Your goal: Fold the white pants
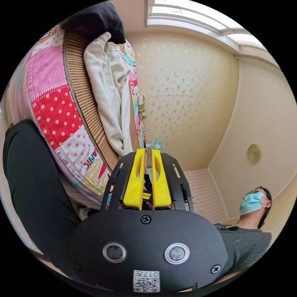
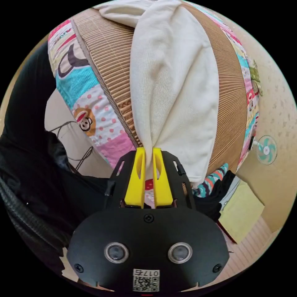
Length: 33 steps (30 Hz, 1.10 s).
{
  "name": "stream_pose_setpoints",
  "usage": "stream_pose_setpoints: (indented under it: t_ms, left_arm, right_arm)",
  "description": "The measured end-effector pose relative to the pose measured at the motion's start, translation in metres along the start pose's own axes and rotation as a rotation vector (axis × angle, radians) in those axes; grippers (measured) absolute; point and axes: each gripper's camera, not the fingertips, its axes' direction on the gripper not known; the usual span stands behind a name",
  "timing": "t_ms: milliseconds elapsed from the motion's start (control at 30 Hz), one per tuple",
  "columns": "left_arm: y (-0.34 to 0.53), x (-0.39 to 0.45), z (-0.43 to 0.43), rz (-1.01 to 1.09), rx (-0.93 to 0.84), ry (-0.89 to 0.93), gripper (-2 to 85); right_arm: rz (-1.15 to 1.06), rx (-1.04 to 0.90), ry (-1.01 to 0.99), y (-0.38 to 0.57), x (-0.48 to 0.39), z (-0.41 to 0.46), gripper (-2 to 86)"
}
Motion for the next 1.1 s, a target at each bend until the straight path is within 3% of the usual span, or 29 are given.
stream_pose_setpoints:
  t_ms: [67,133,200,267,300,367,433,600,733,800,867,933,1033,1100]
  left_arm:
    - [-0.002,0.012,-0.022,0.017,0.024,-0.023,0.0]
    - [-0.001,0.025,-0.035,0.057,0.038,-0.059,-0.6]
    - [0.002,0.033,-0.043,0.084,0.058,-0.059,-0.8]
    - [0.007,0.034,-0.049,0.092,0.081,-0.037,-1.0]
    - [0.009,0.033,-0.05,0.086,0.085,-0.036,-1.0]
    - [0.016,0.029,-0.048,0.062,0.079,-0.047,-1.0]
    - [0.022,0.024,-0.045,0.045,0.064,-0.059,-1.0]
    - [0.024,0.009,-0.038,-0.027,0.042,-0.03,-1.0]
    - [0.016,0.029,-0.025,0.031,0.002,-0.09,-0.9]
    - [0.014,0.037,-0.015,0.054,-0.015,-0.108,-0.9]
    - [0.012,0.042,-0.001,0.062,-0.039,-0.097,-0.8]
    - [0.011,0.045,0.01,0.065,-0.064,-0.081,-0.6]
    - [0.014,0.05,0.024,0.092,-0.102,-0.148,0.5]
    - [0.014,0.05,0.032,0.098,-0.12,-0.25,4.0]
  right_arm:
    - [-0.031,0.014,-0.213,0.016,0.053,-0.025,4.5]
    - [0.077,0.204,-0.426,0.05,0.147,-0.059,4.4]
    - [0.4,0.568,-0.613,0.128,0.293,-0.086,4.6]
    - [0.699,0.835,-0.675,0.204,0.362,-0.086,5.2]
    - [0.883,1.015,-0.712,0.256,0.377,-0.084,6.5]
    - [0.917,1.206,-0.73,0.305,0.368,-0.085,9.4]
    - [0.937,1.166,-0.682,0.32,0.343,-0.077,11.6]
    - [0.961,0.693,-0.706,0.306,0.232,0.049,15.1]
    - [1.05,0.573,-0.778,0.32,0.151,0.123,16.3]
    - [1.102,0.58,-0.711,0.333,0.131,0.128,13.1]
    - [1.048,0.416,-0.567,0.338,0.148,0.113,4.0]
    - [1.028,0.449,-0.39,0.368,0.172,0.072,2.6]
    - [1.079,0.723,-0.316,0.448,0.208,-0.002,1.6]
    - [1.315,0.78,-0.063,0.507,0.221,-0.036,1.8]
